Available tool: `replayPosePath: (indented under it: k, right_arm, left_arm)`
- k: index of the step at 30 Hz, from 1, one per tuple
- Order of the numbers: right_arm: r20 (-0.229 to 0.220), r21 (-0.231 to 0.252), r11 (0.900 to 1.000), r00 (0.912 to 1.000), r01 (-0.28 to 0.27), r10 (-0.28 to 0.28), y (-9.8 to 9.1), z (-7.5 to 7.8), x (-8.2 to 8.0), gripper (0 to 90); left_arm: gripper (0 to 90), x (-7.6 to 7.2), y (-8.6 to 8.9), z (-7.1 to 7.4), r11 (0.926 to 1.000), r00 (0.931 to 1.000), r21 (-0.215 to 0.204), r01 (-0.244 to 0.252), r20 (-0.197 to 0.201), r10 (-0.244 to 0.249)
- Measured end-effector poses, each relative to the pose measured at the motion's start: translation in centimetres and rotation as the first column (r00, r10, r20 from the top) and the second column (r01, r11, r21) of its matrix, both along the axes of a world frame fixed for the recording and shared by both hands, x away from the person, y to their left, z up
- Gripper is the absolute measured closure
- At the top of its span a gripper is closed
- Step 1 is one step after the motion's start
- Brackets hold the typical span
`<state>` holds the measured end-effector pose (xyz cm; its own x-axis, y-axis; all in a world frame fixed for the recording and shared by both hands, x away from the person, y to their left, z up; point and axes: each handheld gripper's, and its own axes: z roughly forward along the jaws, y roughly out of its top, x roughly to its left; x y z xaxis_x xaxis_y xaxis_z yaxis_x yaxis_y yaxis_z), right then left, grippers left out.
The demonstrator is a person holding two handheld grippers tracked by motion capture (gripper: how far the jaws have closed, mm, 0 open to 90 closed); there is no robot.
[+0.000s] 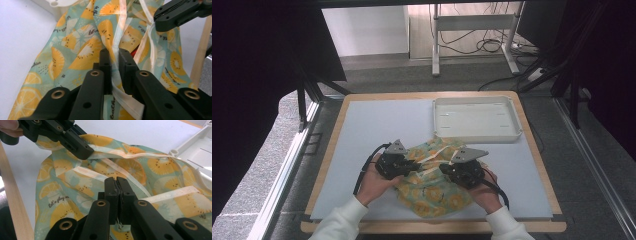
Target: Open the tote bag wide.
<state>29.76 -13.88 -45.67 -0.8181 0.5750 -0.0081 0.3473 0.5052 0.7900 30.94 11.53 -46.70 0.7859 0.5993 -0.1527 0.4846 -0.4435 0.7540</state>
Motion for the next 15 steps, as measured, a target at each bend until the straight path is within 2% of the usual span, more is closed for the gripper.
replayPosePath:
  k: [15]
  right_arm:
    - [0.008, 0.001, 1.0000, 1.0000, -0.006, 0.006, 0.11, 0.03, -0.19, 86.9]
  left_arm:
    - [88.8, 0.01, 0.30, 0.25, 0.9998, 0.9995, -0.018, 0.010, 0.030, -0.009]
